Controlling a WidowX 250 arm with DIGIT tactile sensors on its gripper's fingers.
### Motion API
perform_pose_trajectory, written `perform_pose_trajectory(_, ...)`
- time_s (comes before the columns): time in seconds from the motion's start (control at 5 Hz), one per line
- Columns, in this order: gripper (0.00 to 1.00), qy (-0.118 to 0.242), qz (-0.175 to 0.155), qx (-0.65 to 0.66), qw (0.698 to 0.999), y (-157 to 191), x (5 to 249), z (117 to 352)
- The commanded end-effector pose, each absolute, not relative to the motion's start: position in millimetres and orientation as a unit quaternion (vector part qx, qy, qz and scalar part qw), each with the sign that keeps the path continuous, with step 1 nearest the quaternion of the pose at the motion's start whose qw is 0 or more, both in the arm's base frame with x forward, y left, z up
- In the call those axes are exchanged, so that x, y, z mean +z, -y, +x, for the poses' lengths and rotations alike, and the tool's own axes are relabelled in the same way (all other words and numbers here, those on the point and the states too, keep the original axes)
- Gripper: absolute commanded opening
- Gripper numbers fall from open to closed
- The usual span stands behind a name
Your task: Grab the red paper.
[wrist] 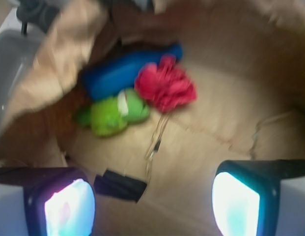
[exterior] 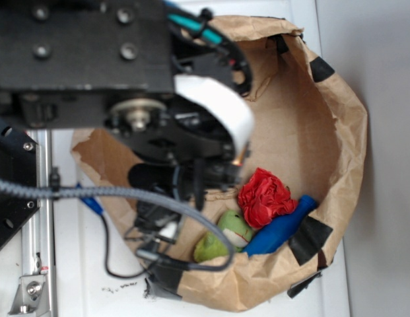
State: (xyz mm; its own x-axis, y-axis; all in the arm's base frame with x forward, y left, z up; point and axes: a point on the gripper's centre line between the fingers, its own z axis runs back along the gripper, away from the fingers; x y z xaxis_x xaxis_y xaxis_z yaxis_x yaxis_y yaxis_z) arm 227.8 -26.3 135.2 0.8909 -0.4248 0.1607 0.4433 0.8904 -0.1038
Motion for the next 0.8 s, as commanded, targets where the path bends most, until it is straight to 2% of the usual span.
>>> perform_pose_trajectory(0.0,1.00,0.089,-0.096,-0.204,0.970,-15.4,140.3,268.2)
perform_pose_trajectory(0.2,1.00,0.100,-0.111,-0.193,0.970,-25.0,148.6,292.3)
perform_pose_trajectory(0.4,1.00,0.100,-0.085,-0.236,0.963,-8.6,144.5,301.7)
perform_pose_trajectory(0.6,1.00,0.093,-0.078,-0.295,0.948,17.2,128.3,293.4)
